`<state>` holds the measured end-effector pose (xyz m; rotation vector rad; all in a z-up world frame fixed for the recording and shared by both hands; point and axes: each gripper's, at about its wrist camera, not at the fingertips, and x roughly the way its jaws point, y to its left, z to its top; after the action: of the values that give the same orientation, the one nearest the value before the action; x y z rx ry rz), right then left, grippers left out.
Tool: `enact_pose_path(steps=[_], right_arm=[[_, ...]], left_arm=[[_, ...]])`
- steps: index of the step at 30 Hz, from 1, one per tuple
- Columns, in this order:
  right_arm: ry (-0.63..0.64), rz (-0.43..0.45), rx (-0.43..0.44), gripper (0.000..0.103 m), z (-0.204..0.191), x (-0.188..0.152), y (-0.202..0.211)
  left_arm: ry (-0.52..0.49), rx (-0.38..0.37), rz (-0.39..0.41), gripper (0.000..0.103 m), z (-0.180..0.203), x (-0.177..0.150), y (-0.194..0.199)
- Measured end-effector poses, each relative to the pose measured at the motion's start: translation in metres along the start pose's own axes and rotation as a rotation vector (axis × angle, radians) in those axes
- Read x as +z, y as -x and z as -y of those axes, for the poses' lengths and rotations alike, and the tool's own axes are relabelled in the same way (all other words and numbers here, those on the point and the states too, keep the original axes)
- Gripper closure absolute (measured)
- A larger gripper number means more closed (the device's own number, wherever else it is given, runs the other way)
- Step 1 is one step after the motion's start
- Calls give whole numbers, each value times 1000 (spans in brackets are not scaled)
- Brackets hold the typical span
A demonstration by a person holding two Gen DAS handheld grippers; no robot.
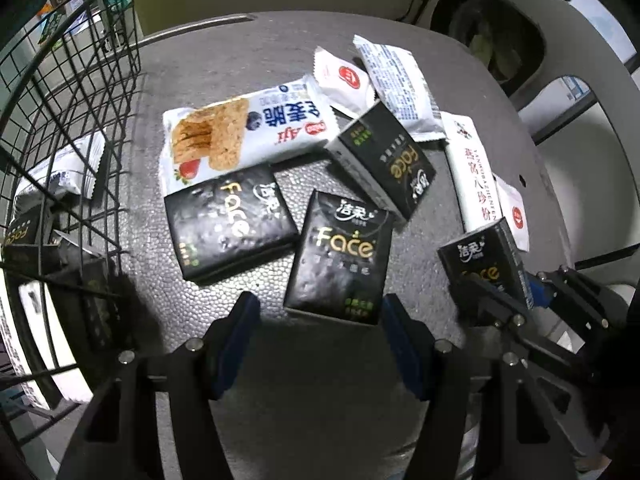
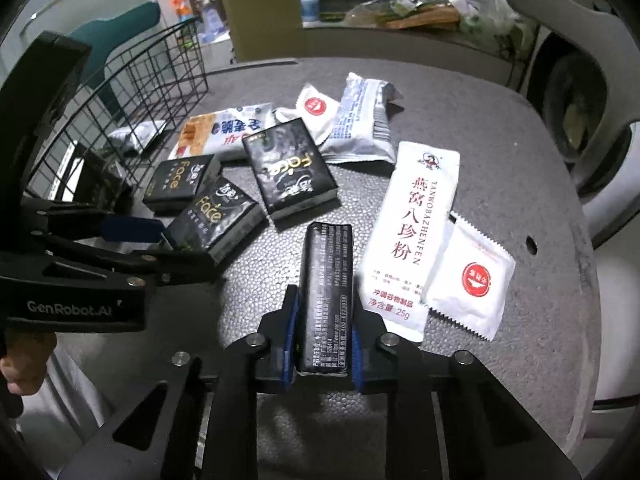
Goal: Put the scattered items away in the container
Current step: 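Grasp a black Face pack with the left gripper while the right holds its pack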
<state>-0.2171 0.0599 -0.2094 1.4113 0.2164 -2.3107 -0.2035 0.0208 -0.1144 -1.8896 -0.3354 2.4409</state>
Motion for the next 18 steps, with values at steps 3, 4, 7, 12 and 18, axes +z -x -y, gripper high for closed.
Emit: enact_pose_path(steps=[3, 4, 7, 12, 18], right_arm=[[-5, -1, -5, 83, 0, 1, 0], [-9, -2, -2, 83, 0, 1, 1], [-5, 0, -4, 83, 0, 0, 1], [-4, 0, -2, 83, -1, -1, 0], [-10, 3, 4, 83, 1, -1, 2]], left_arm=[[12, -16, -1, 34, -3, 0, -1], [15, -18, 0, 34, -4, 0, 0], [38, -48, 15, 34, -10, 1, 6], [77, -100, 39, 34, -21, 1, 17], [62, -68, 12, 34, -17, 2, 3]])
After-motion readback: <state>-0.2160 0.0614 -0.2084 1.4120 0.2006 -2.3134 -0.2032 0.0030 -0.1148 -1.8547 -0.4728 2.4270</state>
